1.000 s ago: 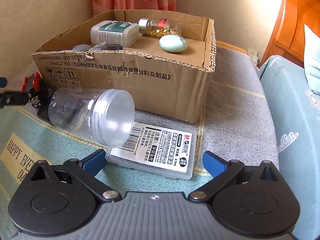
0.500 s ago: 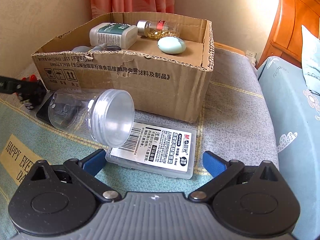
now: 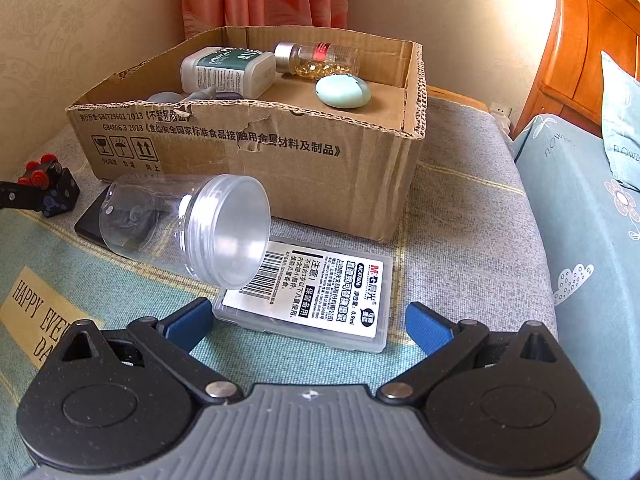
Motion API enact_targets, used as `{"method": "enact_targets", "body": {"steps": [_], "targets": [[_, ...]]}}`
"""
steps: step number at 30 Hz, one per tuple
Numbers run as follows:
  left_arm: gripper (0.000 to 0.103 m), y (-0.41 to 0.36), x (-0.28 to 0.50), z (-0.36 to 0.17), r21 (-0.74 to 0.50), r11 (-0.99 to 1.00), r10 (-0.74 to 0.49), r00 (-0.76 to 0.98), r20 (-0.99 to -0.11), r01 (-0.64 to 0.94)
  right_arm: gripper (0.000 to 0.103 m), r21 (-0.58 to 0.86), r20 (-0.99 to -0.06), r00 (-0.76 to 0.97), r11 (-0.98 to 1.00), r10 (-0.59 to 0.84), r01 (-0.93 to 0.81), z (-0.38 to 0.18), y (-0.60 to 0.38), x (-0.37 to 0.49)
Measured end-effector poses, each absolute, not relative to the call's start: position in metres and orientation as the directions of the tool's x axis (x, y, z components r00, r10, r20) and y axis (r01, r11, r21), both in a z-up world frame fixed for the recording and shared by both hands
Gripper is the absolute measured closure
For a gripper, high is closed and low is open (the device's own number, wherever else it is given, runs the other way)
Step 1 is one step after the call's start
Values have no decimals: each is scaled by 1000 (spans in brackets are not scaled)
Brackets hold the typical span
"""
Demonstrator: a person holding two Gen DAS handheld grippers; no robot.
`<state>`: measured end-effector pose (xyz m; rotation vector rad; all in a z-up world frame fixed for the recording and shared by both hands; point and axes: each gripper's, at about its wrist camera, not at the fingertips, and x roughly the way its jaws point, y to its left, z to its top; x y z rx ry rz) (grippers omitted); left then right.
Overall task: Organize rigid objects
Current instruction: 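Grasp red-wheeled black toy car with left tool while right tool grasps white pen-refill box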
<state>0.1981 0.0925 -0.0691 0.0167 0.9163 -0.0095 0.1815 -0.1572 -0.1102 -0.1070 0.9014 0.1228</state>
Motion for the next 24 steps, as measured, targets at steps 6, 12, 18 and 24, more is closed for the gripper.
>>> {"method": "enact_targets", "body": {"steps": [6, 12, 18, 24], "targets": [[3, 83, 210, -74, -19, 1000, -2, 625, -780, -21, 0, -42, -784, 618, 987, 64, -155, -110, -157, 181], [3, 87, 211, -79, 21, 998, 48, 602, -797, -51, 0, -42, -784, 617, 986, 68, -162, -110, -158, 181], [5, 103, 201, -75, 9, 995, 63, 590, -805, -94, 0, -42, -784, 617, 985, 71, -167, -111, -158, 181], [6, 102, 189, -54, 19, 996, 67, 603, -795, -85, 0, -42, -778, 623, 983, 82, -181, -111, -160, 180]]}}
